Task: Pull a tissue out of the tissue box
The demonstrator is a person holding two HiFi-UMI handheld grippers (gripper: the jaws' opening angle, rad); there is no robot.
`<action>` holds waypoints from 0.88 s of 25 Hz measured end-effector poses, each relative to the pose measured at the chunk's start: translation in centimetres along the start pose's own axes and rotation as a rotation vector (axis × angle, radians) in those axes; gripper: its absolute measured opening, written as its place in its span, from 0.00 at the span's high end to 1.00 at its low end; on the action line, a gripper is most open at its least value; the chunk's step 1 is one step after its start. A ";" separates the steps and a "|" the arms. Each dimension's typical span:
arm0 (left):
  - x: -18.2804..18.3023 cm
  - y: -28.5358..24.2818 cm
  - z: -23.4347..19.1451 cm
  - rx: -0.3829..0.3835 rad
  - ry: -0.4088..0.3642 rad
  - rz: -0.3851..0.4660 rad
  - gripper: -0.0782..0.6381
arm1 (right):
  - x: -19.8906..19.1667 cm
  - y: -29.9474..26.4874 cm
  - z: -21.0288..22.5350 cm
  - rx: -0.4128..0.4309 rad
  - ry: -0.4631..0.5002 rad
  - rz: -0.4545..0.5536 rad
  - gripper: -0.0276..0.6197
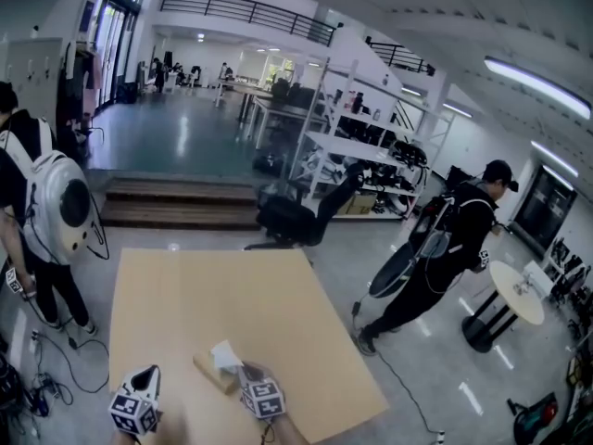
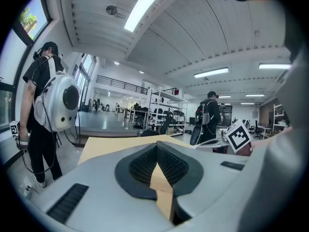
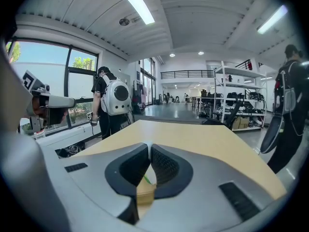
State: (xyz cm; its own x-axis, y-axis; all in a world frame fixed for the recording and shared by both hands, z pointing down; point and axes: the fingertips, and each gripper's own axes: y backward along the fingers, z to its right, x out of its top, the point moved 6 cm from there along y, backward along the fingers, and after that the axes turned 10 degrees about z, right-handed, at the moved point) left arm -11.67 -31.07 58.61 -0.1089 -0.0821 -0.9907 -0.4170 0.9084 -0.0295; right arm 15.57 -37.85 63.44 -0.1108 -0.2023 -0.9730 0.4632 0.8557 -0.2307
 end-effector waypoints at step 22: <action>1.6 2.4 -0.2 -0.031 0.010 0.047 0.88 | 5.0 5.8 -2.4 -0.061 -0.056 0.165 0.94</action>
State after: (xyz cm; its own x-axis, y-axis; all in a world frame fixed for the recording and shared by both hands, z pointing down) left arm -13.04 -29.08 56.99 -0.1382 -0.0438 -0.9894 -0.4386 0.8984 0.0215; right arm 15.55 -32.75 57.24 0.0122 -0.0815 -0.9966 0.4171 0.9063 -0.0690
